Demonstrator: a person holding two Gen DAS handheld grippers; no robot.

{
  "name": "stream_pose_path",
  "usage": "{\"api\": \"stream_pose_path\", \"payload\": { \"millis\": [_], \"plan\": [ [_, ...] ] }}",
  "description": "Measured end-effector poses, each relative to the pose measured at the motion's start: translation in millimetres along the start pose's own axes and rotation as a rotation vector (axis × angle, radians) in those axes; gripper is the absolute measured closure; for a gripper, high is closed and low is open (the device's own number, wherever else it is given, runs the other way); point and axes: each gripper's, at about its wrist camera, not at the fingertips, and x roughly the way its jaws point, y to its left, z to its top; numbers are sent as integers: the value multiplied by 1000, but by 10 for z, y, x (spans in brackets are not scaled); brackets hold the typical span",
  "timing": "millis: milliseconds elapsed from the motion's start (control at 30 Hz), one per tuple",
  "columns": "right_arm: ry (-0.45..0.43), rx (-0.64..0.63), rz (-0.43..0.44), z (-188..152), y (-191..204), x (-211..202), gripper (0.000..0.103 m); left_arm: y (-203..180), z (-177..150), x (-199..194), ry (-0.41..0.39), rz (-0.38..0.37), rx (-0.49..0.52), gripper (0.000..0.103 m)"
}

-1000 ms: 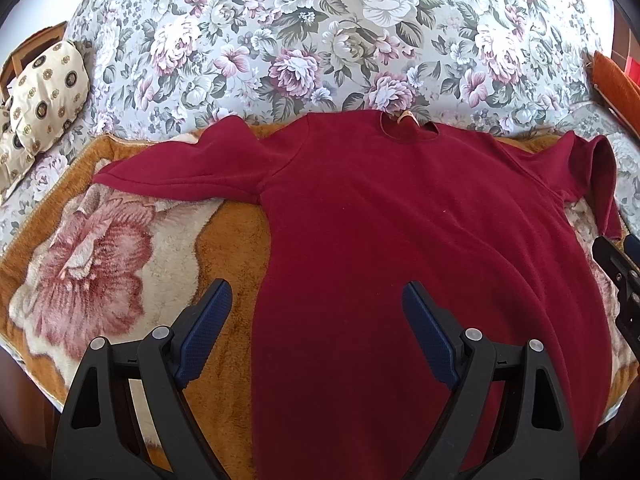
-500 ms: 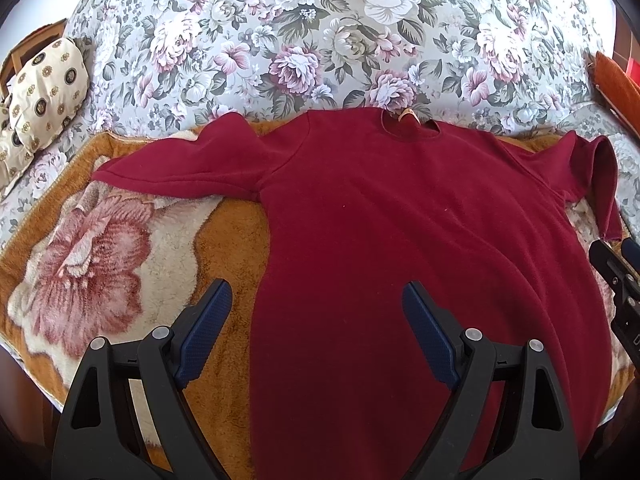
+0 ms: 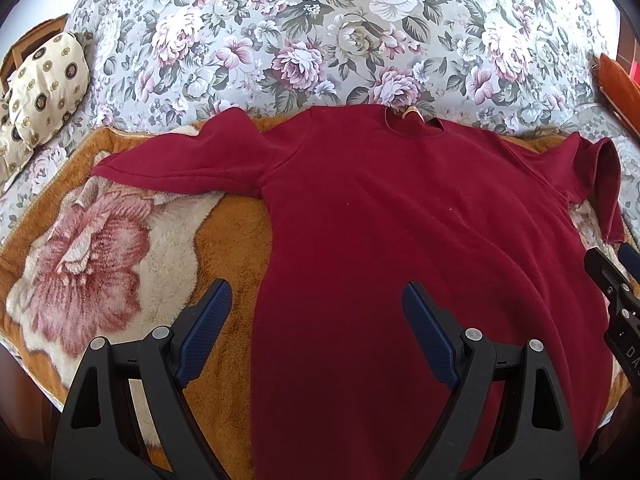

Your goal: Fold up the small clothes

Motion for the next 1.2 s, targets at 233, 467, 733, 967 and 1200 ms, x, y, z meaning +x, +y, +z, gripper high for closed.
{"api": "stream_pose_path", "payload": {
  "millis": [233, 467, 733, 967, 1200],
  "plan": [
    [34, -24, 66, 141, 230, 129, 38, 177, 92, 22, 22, -27, -73, 16],
    [63, -35, 114, 224, 559, 313, 38, 342, 164, 29, 15, -12, -95, 16],
    [80, -63, 163, 380, 953, 520, 38, 741, 266, 126, 61, -13, -205, 16],
    [102, -119, 253, 652, 1429, 798, 38, 1505, 508, 266, 92, 62, -350, 16],
    [117, -175, 321, 968, 1957, 1117, 38, 2577, 747, 639, 123, 94, -585, 16]
  ]
}}
